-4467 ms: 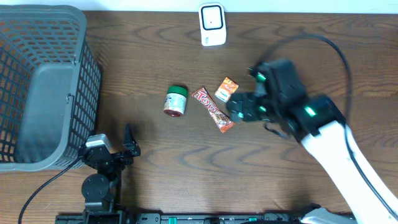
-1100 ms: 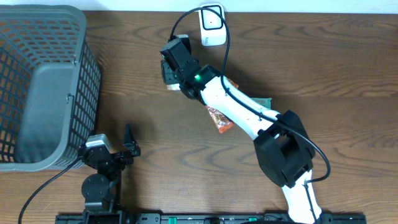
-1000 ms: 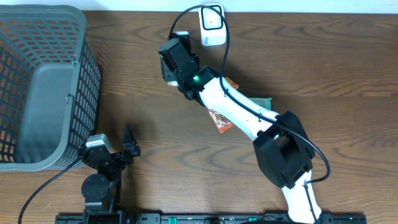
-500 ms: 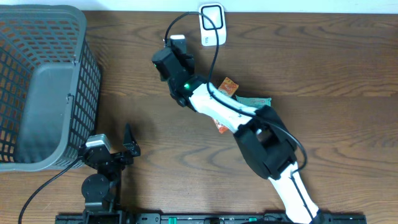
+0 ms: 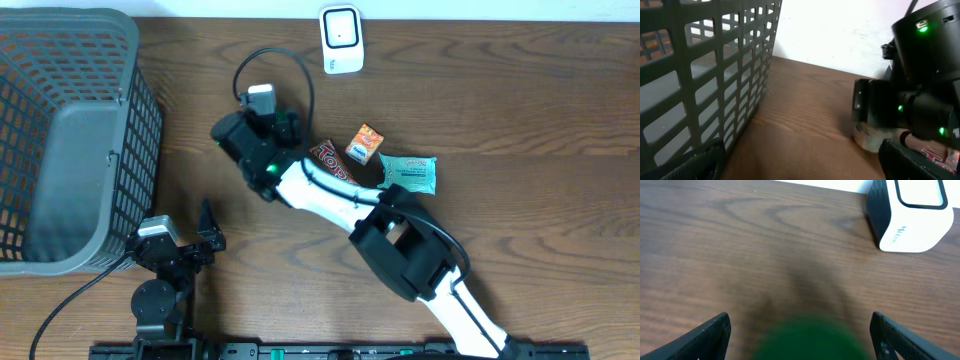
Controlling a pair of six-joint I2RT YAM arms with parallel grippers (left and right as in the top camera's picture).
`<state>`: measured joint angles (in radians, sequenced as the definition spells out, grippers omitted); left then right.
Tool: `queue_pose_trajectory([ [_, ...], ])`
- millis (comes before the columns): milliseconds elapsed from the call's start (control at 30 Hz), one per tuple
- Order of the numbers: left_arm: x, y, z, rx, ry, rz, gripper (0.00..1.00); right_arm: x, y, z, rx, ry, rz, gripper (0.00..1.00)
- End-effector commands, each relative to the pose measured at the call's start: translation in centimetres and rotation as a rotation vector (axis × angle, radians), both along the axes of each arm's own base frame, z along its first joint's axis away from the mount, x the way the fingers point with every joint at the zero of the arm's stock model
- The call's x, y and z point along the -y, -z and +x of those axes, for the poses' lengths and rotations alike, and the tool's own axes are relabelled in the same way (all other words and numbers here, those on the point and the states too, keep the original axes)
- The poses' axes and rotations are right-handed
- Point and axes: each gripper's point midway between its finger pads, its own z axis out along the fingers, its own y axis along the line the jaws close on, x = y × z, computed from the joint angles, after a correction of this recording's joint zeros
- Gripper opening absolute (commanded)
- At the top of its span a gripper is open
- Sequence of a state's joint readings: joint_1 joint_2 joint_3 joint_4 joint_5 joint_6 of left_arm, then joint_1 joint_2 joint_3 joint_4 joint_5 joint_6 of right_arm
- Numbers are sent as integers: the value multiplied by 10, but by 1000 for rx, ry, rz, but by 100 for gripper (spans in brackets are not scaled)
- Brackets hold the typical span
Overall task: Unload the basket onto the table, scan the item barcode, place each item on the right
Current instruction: 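Hold the can's green lid in front of the white scanner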
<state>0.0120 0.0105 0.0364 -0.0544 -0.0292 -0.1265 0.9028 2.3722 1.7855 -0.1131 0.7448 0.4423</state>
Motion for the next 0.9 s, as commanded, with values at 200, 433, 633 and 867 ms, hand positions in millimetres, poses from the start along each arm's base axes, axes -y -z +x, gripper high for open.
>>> queue_pose_trajectory([
  [200, 0, 18, 0, -42, -1, 13, 98, -14, -23, -23, 30, -11, -28, 99],
  [433, 0, 18, 0, -42, -1, 13, 98, -1, -54, -57, -144, -12, 85, 99],
  [633, 0, 18, 0, -42, -1, 13, 98, 10, -117, -98, -344, -31, 372, 99],
  [867, 0, 18, 0, -42, -1, 13, 98, 7, -184, -113, -288, -180, 458, 99],
])
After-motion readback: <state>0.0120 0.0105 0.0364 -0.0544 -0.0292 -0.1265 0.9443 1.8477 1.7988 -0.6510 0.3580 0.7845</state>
